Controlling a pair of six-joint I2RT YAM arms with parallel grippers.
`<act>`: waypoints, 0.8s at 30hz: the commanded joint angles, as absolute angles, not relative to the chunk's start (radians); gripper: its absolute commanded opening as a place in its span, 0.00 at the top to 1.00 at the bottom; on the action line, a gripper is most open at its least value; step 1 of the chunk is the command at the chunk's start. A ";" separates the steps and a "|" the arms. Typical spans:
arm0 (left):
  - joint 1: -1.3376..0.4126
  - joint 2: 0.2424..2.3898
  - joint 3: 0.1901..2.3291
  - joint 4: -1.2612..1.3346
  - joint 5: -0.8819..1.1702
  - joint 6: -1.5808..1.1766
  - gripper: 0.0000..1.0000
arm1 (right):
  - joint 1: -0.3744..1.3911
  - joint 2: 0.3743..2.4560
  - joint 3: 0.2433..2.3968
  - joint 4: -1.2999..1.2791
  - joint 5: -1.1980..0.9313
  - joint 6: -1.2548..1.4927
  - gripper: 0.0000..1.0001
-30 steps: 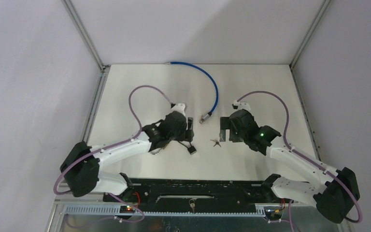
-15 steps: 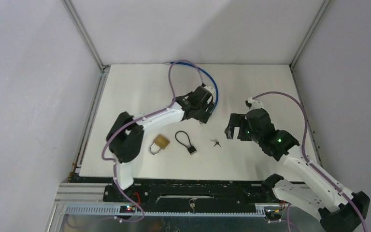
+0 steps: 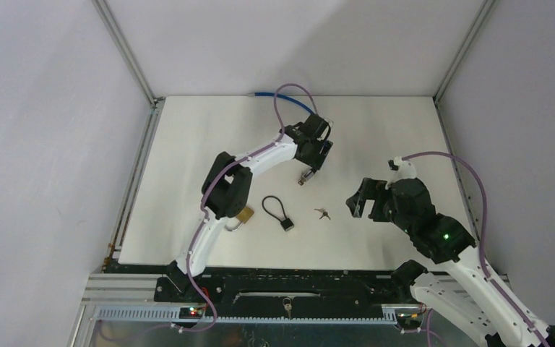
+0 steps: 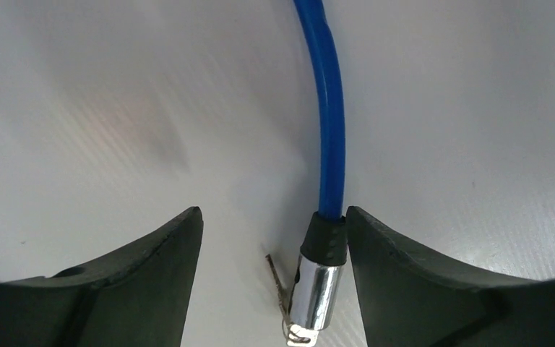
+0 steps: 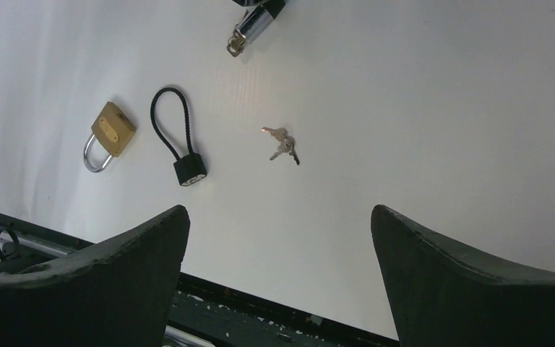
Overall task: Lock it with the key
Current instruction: Pick up the lock from the center of the board.
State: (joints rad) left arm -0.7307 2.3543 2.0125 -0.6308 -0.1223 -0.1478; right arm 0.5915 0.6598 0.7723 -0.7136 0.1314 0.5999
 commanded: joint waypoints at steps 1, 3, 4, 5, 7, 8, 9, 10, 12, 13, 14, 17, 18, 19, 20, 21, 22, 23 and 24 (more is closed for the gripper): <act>-0.729 2.389 2.097 -0.654 -0.058 -0.141 0.27 | 0.586 0.632 0.767 -0.748 0.160 0.604 0.03; -0.729 2.408 2.114 -0.651 -0.033 -0.147 0.29 | 0.586 0.636 0.767 -0.750 0.157 0.595 0.03; -0.731 2.418 2.121 -0.651 -0.020 -0.153 0.30 | 0.586 0.636 0.767 -0.751 0.157 0.592 0.03; -0.730 2.429 2.127 -0.653 -0.011 -0.157 0.31 | 0.586 0.638 0.767 -0.752 0.155 0.591 0.03; -0.731 2.451 2.143 -0.663 0.022 -0.165 0.36 | 0.585 0.637 0.768 -0.754 0.154 0.590 0.03; -0.731 2.462 2.152 -0.670 0.035 -0.167 0.42 | 0.586 0.638 0.767 -0.755 0.155 0.589 0.03; -0.730 2.472 2.163 -0.680 0.044 -0.168 0.46 | 0.586 0.637 0.767 -0.757 0.157 0.589 0.03; -0.732 2.476 2.174 -0.685 0.045 -0.171 0.47 | 0.586 0.638 0.767 -0.759 0.159 0.586 0.03; -0.733 2.479 2.179 -0.685 0.049 -0.172 0.47 | 0.585 0.638 0.767 -0.764 0.167 0.583 0.03; -0.734 2.479 2.179 -0.685 0.049 -0.170 0.47 | 0.586 0.637 0.767 -0.765 0.169 0.582 0.03; -0.736 2.479 2.179 -0.687 0.051 -0.168 0.49 | 0.586 0.637 0.768 -0.767 0.171 0.580 0.03; -0.744 2.479 2.179 -0.702 0.058 -0.146 0.62 | 0.585 0.634 0.767 -0.770 0.178 0.574 0.03; -0.748 2.479 2.179 -0.712 0.057 -0.135 0.66 | 0.584 0.632 0.767 -0.771 0.181 0.574 0.03; -0.753 2.475 2.177 -0.721 0.055 -0.121 0.68 | 0.585 0.631 0.768 -0.772 0.182 0.572 0.03; -0.758 2.473 2.172 -0.729 0.055 -0.107 0.72 | 0.585 0.631 0.767 -0.771 0.185 0.572 0.03; -0.764 2.467 2.165 -0.735 0.054 -0.087 0.76 | 0.585 0.630 0.768 -0.770 0.186 0.570 0.03; -0.768 2.461 2.155 -0.740 0.055 -0.071 0.80 | 0.585 0.630 0.767 -0.771 0.185 0.568 0.03; -0.772 2.452 2.141 -0.743 0.053 -0.057 0.84 | 0.586 0.630 0.767 -0.770 0.184 0.568 0.03; -0.780 2.444 2.125 -0.743 0.049 -0.041 0.89 | 0.584 0.629 0.767 -0.769 0.183 0.568 0.03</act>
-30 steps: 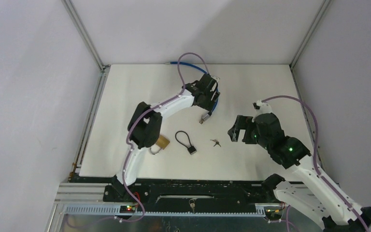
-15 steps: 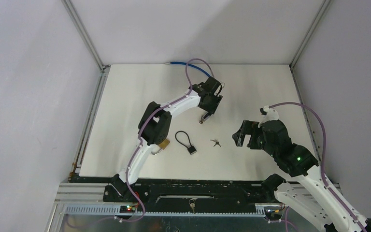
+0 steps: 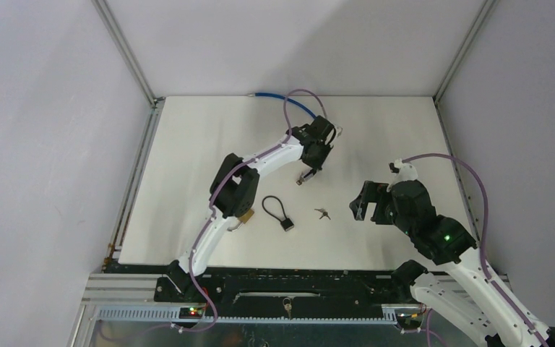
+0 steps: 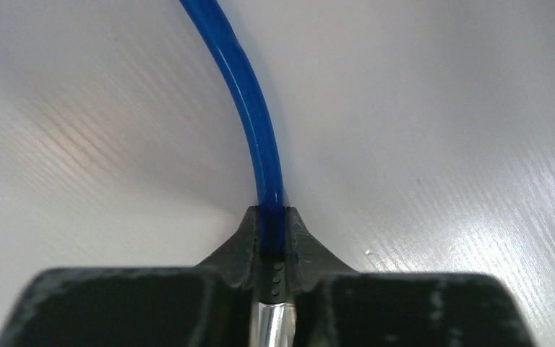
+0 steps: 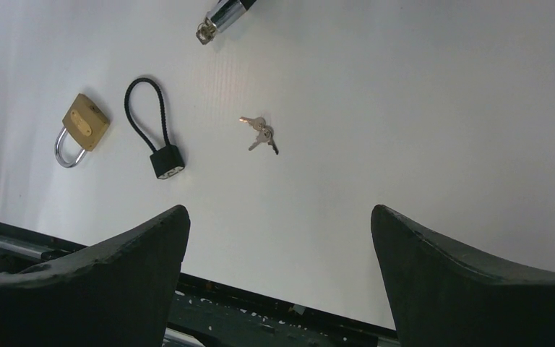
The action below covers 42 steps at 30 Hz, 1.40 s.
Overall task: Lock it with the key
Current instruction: Pick up the lock from the center of the board.
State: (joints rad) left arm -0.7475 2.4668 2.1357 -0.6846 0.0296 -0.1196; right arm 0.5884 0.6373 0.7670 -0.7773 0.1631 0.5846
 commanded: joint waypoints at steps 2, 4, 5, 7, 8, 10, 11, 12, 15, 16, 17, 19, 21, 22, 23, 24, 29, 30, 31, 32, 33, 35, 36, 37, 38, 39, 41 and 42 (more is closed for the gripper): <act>-0.790 2.422 2.085 -0.742 0.034 -0.018 0.99 | 0.584 0.626 0.767 -0.770 0.184 0.567 0.03; -0.796 2.384 2.021 -0.721 0.026 -0.009 1.00 | 0.583 0.624 0.767 -0.773 0.187 0.566 0.03; -0.798 2.351 1.975 -0.698 0.027 -0.009 1.00 | 0.583 0.621 0.767 -0.773 0.190 0.566 0.03; -0.801 2.265 1.868 -0.627 0.043 -0.014 1.00 | 0.584 0.621 0.767 -0.772 0.193 0.569 0.02; -0.801 2.212 1.816 -0.587 0.064 -0.016 1.00 | 0.584 0.621 0.767 -0.771 0.195 0.573 0.03; -0.803 2.106 1.720 -0.523 0.103 -0.024 1.00 | 0.581 0.621 0.767 -0.765 0.203 0.585 0.03; -0.805 2.054 1.682 -0.497 0.131 -0.025 1.00 | 0.581 0.621 0.764 -0.759 0.205 0.592 0.02; -0.806 2.006 1.638 -0.473 0.155 -0.027 1.00 | 0.579 0.621 0.759 -0.749 0.211 0.600 0.02; -0.812 1.860 1.554 -0.435 0.262 -0.029 1.00 | 0.572 0.618 0.746 -0.707 0.221 0.642 0.03; -0.816 1.820 1.526 -0.419 0.288 -0.033 1.00 | 0.569 0.616 0.741 -0.690 0.222 0.660 0.03; -0.820 1.783 1.494 -0.405 0.305 -0.037 1.00 | 0.566 0.611 0.735 -0.672 0.220 0.678 0.03; -0.827 1.707 1.431 -0.371 0.332 -0.050 1.00 | 0.554 0.604 0.722 -0.632 0.208 0.725 0.03; -0.843 1.645 1.374 -0.341 0.360 -0.060 1.00 | 0.540 0.601 0.699 -0.585 0.185 0.793 0.03; -0.850 1.616 1.346 -0.327 0.375 -0.065 1.00 | 0.532 0.600 0.686 -0.556 0.164 0.828 0.03; -0.861 1.590 1.320 -0.314 0.385 -0.068 1.00 | 0.523 0.602 0.671 -0.521 0.135 0.863 0.04; -0.872 1.565 1.295 -0.300 0.388 -0.069 1.00 | 0.513 0.605 0.657 -0.489 0.105 0.895 0.04; -0.908 1.490 1.197 -0.251 0.394 -0.093 1.00 | 0.493 0.604 0.618 -0.338 0.011 1.040 0.04; -0.910 1.484 1.181 -0.235 0.396 -0.099 1.00 | 0.492 0.602 0.613 -0.324 -0.021 1.061 0.04; -0.910 1.478 1.168 -0.229 0.396 -0.105 1.00 | 0.491 0.600 0.612 -0.315 -0.025 1.077 0.05; -0.910 1.474 1.158 -0.218 0.398 -0.110 1.00 | 0.492 0.601 0.609 -0.312 -0.028 1.092 0.05; -0.912 1.471 1.151 -0.211 0.401 -0.113 1.00 | 0.491 0.602 0.606 -0.312 -0.033 1.107 0.05; -0.913 1.466 1.143 -0.201 0.406 -0.119 1.00 | 0.489 0.613 0.593 -0.317 -0.043 1.141 0.06; -0.913 1.465 1.142 -0.195 0.407 -0.122 1.00 | 0.488 0.621 0.584 -0.319 -0.049 1.162 0.07; -0.914 1.465 1.141 -0.192 0.408 -0.123 1.00 | 0.487 0.632 0.570 -0.317 -0.058 1.184 0.08; -0.915 1.465 1.141 -0.188 0.409 -0.125 1.00 | 0.487 0.641 0.551 -0.309 -0.067 1.211 0.09; -0.916 1.465 1.143 -0.185 0.411 -0.128 1.00 | 0.486 0.652 0.530 -0.296 -0.078 1.237 0.09; -0.920 1.466 1.148 -0.182 0.418 -0.129 1.00 | 0.488 0.669 0.483 -0.258 -0.097 1.290 0.10; -0.921 1.466 1.150 -0.185 0.421 -0.128 1.00 | 0.487 0.676 0.459 -0.233 -0.103 1.314 0.11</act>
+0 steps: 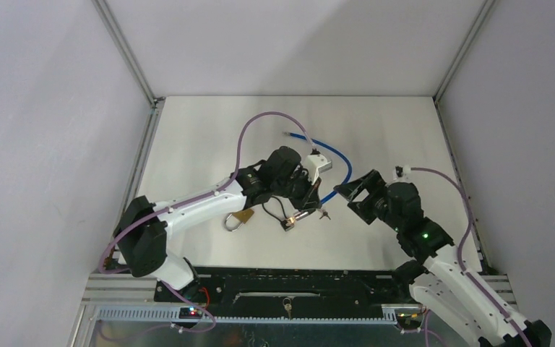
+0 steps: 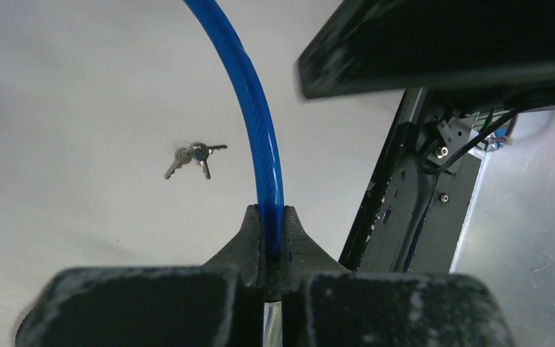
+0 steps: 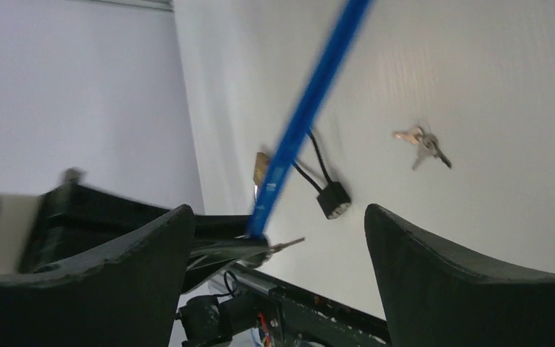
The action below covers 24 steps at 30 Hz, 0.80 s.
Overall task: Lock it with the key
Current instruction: Pick up the lock from the center of the board.
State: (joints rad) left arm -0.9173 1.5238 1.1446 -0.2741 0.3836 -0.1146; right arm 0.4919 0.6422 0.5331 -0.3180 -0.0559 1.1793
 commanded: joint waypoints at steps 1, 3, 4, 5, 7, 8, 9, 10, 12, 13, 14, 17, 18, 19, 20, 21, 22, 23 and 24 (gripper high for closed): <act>-0.924 1.468 1.151 -0.186 0.425 -0.126 1.00 | 0.486 0.683 0.435 -0.201 -0.104 1.338 0.12; -0.933 1.465 1.152 -0.191 0.430 -0.120 1.00 | 0.479 0.703 0.394 -0.120 -0.108 1.378 0.17; -0.938 1.464 1.152 -0.195 0.433 -0.112 1.00 | 0.475 0.714 0.379 -0.085 -0.109 1.379 0.20; -0.944 1.463 1.151 -0.200 0.435 -0.103 1.00 | 0.470 0.729 0.374 -0.056 -0.109 1.370 0.22; -0.958 1.460 1.148 -0.220 0.431 -0.086 1.00 | 0.466 0.753 0.383 0.018 -0.107 1.302 0.23; -0.966 1.456 1.146 -0.227 0.428 -0.077 1.00 | 0.466 0.759 0.390 0.034 -0.092 1.273 0.23; -0.975 1.450 1.143 -0.234 0.425 -0.069 1.00 | 0.465 0.760 0.394 0.046 -0.077 1.255 0.23; -0.982 1.443 1.140 -0.243 0.421 -0.059 1.00 | 0.465 0.757 0.394 0.061 -0.062 1.242 0.22; -0.994 1.427 1.128 -0.247 0.413 -0.050 1.00 | 0.457 0.746 0.394 0.077 -0.045 1.228 0.22; -0.997 1.417 1.120 -0.247 0.409 -0.048 1.00 | 0.448 0.743 0.394 0.079 -0.044 1.229 0.22; -1.000 1.409 1.113 -0.247 0.405 -0.048 1.00 | 0.437 0.743 0.394 0.078 -0.048 1.235 0.22; -1.007 1.384 1.092 -0.247 0.398 -0.049 1.00 | 0.398 0.753 0.391 0.058 -0.065 1.263 0.29; -1.009 1.377 1.086 -0.247 0.395 -0.049 1.00 | 0.390 0.759 0.386 0.060 -0.072 1.277 0.33; -1.010 1.370 1.081 -0.246 0.395 -0.049 1.00 | 0.381 0.761 0.379 0.069 -0.079 1.286 0.38; -1.012 1.366 1.076 -0.246 0.394 -0.048 1.00 | 0.374 0.763 0.371 0.080 -0.086 1.295 0.44; -1.013 1.361 1.071 -0.248 0.391 -0.046 1.00 | 0.368 0.763 0.365 0.091 -0.092 1.302 0.53; -1.014 1.357 1.066 -0.248 0.386 -0.044 1.00 | 0.364 0.760 0.362 0.101 -0.098 1.304 0.62; -1.014 1.354 1.061 -0.251 0.378 -0.041 1.00 | 0.362 0.755 0.362 0.118 -0.105 1.297 0.70; -1.014 1.350 1.057 -0.256 0.368 -0.038 1.00 | 0.362 0.748 0.362 0.133 -0.113 1.287 0.81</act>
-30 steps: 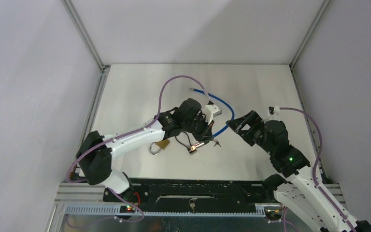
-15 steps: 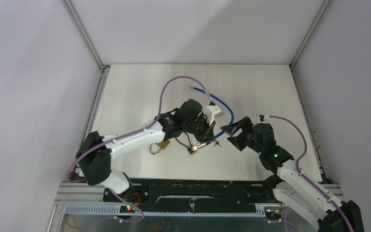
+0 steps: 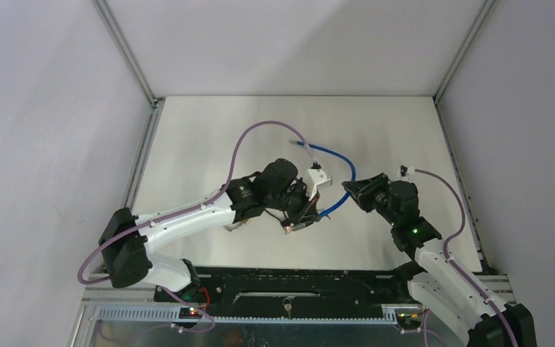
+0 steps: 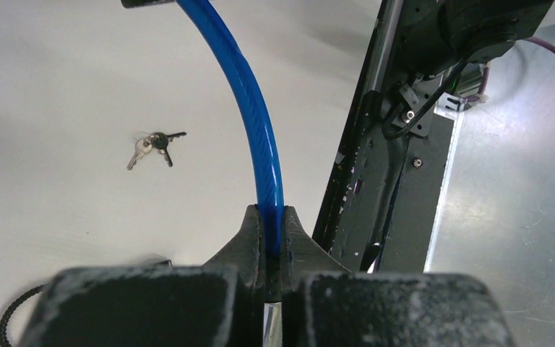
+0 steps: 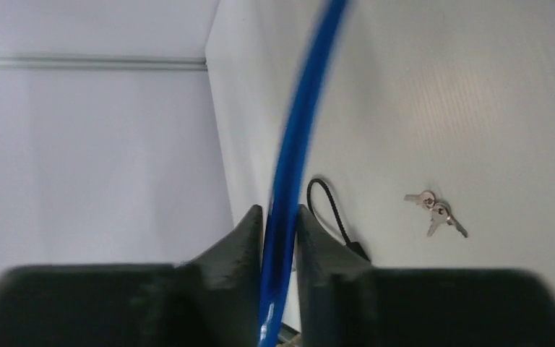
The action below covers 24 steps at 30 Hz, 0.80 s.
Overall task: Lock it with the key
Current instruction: Pick up the lock from the center of the board.
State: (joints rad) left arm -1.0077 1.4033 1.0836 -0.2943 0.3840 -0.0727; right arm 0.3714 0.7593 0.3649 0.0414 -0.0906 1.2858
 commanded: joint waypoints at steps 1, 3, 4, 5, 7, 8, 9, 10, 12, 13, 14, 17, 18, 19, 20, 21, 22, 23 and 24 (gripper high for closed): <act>-1.014 1.348 1.053 -0.259 0.356 -0.033 1.00 | 0.361 0.737 0.363 0.148 -0.116 1.284 0.89; -1.014 1.340 1.047 -0.261 0.323 -0.030 1.00 | 0.362 0.708 0.372 0.153 -0.114 1.288 1.00; -1.014 1.335 1.043 -0.258 0.305 -0.032 1.00 | 0.362 0.680 0.381 0.150 -0.114 1.291 1.00; -1.014 1.329 1.038 -0.253 0.289 -0.033 0.97 | 0.363 0.656 0.392 0.138 -0.110 1.294 1.00; -1.014 1.313 1.035 -0.239 0.276 -0.043 0.81 | 0.369 0.608 0.425 0.095 -0.087 1.285 1.00; -1.015 1.307 1.041 -0.235 0.282 -0.046 0.70 | 0.377 0.587 0.452 0.059 -0.064 1.273 1.00; -1.017 1.300 1.050 -0.233 0.287 -0.051 0.61 | 0.389 0.564 0.481 0.014 -0.027 1.260 1.00; -1.022 1.290 1.060 -0.229 0.285 -0.055 0.54 | 0.405 0.541 0.506 -0.050 0.017 1.255 1.00; -1.034 1.258 1.076 -0.218 0.266 -0.054 0.29 | 0.440 0.496 0.555 -0.140 0.133 1.249 1.00; -1.040 1.243 1.081 -0.211 0.246 -0.052 0.22 | 0.459 0.478 0.574 -0.180 0.201 1.250 1.00; -1.046 1.228 1.084 -0.203 0.225 -0.049 0.19 | 0.479 0.464 0.596 -0.226 0.255 1.253 1.00; -1.060 1.201 1.076 -0.170 0.151 -0.028 0.17 | 0.544 0.452 0.671 -0.365 0.404 1.274 1.00; -1.068 1.197 1.071 -0.159 0.124 -0.014 0.17 | 0.577 0.457 0.694 -0.393 0.444 1.277 1.00; -1.076 1.198 1.068 -0.150 0.098 -0.004 0.18 | 0.605 0.464 0.716 -0.417 0.482 1.280 1.00; -1.086 1.201 1.068 -0.144 0.072 -0.002 0.18 | 0.627 0.476 0.736 -0.438 0.514 1.285 1.00; -1.098 1.206 1.070 -0.137 0.048 0.026 0.18 | 0.653 0.489 0.760 -0.464 0.547 1.293 1.00; -1.111 1.210 1.072 -0.131 0.028 0.044 0.18 | 0.678 0.508 0.788 -0.500 0.583 1.317 1.00; -1.127 1.215 1.075 -0.127 0.005 0.063 0.18 | 0.700 0.531 0.818 -0.547 0.619 1.343 1.00; -1.144 1.218 1.079 -0.119 -0.037 0.084 0.17 | 0.727 0.556 0.852 -0.602 0.662 1.371 1.00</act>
